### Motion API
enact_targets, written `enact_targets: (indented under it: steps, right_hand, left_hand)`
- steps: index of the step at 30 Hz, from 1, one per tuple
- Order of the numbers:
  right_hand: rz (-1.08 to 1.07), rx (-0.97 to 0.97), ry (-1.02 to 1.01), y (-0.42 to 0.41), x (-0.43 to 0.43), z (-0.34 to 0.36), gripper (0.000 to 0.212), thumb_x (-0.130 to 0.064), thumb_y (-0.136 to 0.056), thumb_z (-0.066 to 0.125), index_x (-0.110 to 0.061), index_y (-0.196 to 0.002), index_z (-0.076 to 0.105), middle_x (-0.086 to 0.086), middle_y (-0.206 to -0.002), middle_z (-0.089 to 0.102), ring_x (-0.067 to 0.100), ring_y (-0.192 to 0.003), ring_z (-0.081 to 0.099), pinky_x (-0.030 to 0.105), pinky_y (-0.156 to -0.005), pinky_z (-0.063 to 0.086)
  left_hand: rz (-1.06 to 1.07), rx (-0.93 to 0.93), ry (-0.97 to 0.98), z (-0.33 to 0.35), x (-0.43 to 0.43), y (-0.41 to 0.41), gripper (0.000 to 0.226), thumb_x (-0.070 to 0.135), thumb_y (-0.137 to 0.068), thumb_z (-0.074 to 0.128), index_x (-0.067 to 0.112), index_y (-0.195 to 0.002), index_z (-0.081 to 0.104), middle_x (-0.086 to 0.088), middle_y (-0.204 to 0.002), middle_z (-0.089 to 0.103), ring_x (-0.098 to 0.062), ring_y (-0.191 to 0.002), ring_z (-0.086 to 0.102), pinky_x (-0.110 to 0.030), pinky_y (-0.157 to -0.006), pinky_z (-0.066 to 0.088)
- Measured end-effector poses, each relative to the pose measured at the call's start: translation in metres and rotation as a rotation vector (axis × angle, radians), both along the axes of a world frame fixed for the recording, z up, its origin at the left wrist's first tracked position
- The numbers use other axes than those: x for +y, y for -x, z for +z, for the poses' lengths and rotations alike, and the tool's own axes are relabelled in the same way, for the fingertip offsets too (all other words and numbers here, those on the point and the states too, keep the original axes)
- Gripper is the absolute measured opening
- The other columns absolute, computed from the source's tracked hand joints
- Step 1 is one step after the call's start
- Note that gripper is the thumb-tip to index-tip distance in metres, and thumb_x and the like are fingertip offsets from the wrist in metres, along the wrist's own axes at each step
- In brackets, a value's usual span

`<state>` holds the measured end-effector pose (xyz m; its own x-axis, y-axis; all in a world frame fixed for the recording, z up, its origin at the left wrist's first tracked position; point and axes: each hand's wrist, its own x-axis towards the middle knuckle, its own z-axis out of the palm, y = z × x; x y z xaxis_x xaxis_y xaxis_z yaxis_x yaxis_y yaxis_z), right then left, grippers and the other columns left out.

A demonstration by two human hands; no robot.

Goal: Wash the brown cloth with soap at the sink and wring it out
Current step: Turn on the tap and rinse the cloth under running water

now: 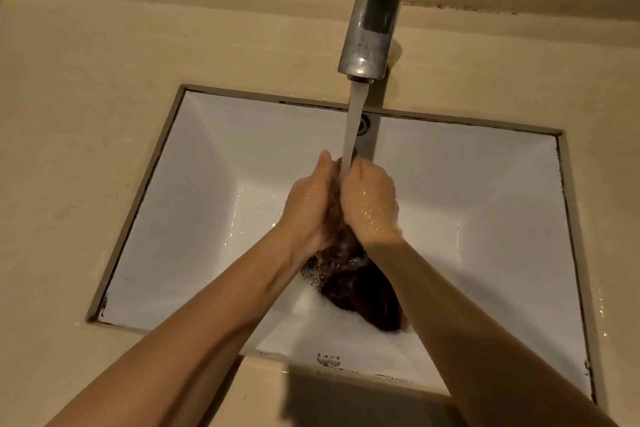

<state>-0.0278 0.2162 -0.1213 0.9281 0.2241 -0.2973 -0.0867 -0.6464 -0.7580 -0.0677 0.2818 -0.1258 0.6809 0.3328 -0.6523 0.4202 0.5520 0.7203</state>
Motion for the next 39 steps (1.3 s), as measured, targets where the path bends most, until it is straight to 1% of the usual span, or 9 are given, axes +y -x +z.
enact_targets:
  steps: [5,9,13,16,26,29,32,35,39]
  right_hand:
    - [0.149,-0.118,0.063,0.021,-0.001,0.0,0.034,-0.022,-0.098,0.027,-0.004,-0.102,0.056,0.012,-0.097,0.062,0.029,-0.089,0.058,0.029,-0.068,0.034]
    - [-0.025,-0.003,-0.021,-0.011,-0.003,-0.008,0.045,-0.031,-0.1,0.027,-0.009,-0.08,0.061,0.008,-0.08,0.062,0.012,-0.063,0.051,0.028,-0.058,0.035]
    - [0.028,0.157,-0.151,-0.007,-0.009,0.004,0.057,-0.038,-0.1,0.022,0.0,-0.089,0.064,0.016,-0.084,0.064,0.023,-0.077,0.057,0.035,-0.072,0.043]
    - [0.075,0.223,-0.221,0.003,-0.01,0.016,0.05,-0.042,-0.098,0.025,-0.01,-0.088,0.062,0.009,-0.087,0.063,0.02,-0.084,0.058,0.034,-0.08,0.045]
    - [0.192,-0.273,0.195,-0.017,-0.003,-0.011,0.032,-0.047,-0.091,0.041,-0.018,-0.099,0.05,-0.003,-0.102,0.044,0.015,-0.099,0.043,0.03,-0.084,0.039]
    - [0.012,0.243,-0.312,-0.011,-0.018,0.0,0.047,-0.058,-0.092,0.03,-0.019,-0.101,0.055,-0.003,-0.09,0.057,0.013,-0.088,0.057,0.028,-0.077,0.046]
    - [0.109,0.656,-0.261,0.0,-0.033,-0.008,0.076,-0.073,-0.082,0.013,-0.028,-0.127,0.053,0.0,-0.12,0.061,0.019,-0.113,0.055,0.041,-0.103,0.04]
    - [0.232,0.639,-0.273,0.007,-0.04,-0.01,0.065,-0.067,-0.086,0.022,-0.029,-0.132,0.048,0.0,-0.135,0.054,0.02,-0.123,0.05,0.042,-0.11,0.035]
    - [0.242,0.349,-0.343,0.021,-0.035,0.003,0.023,-0.044,-0.09,0.049,-0.03,-0.109,0.053,-0.012,-0.097,0.062,0.004,-0.093,0.06,0.02,-0.085,0.05]
  left_hand:
    - [0.06,-0.001,0.031,-0.002,0.0,-0.004,0.043,0.04,-0.094,0.051,0.013,-0.067,0.07,-0.002,-0.063,0.067,-0.017,-0.07,0.064,-0.032,-0.073,0.052]
    - [-0.019,0.002,0.125,0.001,-0.012,0.002,0.033,0.039,-0.093,0.055,0.012,-0.086,0.073,-0.004,-0.068,0.071,-0.017,-0.069,0.069,-0.028,-0.065,0.057]
    - [-0.006,-0.056,0.181,-0.003,0.004,0.003,0.044,0.047,-0.094,0.048,0.012,-0.1,0.074,-0.014,-0.103,0.073,-0.027,-0.1,0.069,-0.039,-0.092,0.052]
    - [0.06,-0.092,0.253,-0.006,0.009,0.003,0.046,0.046,-0.095,0.046,0.009,-0.098,0.073,-0.01,-0.096,0.075,-0.022,-0.09,0.071,-0.034,-0.082,0.055]
    - [-0.029,-0.198,0.373,-0.004,-0.001,0.008,0.049,0.034,-0.086,0.061,0.007,-0.126,0.059,-0.018,-0.119,0.064,-0.03,-0.114,0.061,-0.042,-0.102,0.046]
    - [0.06,-0.208,0.448,-0.004,0.005,0.004,0.043,0.025,-0.078,0.071,0.003,-0.114,0.063,-0.017,-0.113,0.064,-0.03,-0.114,0.06,-0.045,-0.102,0.045]
    - [0.175,-0.179,0.531,0.003,0.019,-0.003,0.024,0.028,-0.069,0.078,0.009,-0.075,0.064,-0.006,-0.084,0.063,-0.022,-0.082,0.067,-0.035,-0.081,0.054]
    - [0.294,-0.156,0.488,0.0,0.033,-0.008,0.027,0.029,-0.08,0.07,0.011,-0.061,0.062,-0.002,-0.065,0.059,-0.014,-0.06,0.058,-0.031,-0.073,0.052]
    - [0.251,-0.129,0.272,-0.01,0.025,-0.004,0.021,0.022,-0.088,0.06,0.003,-0.095,0.066,-0.014,-0.086,0.071,-0.028,-0.089,0.068,-0.044,-0.097,0.049]
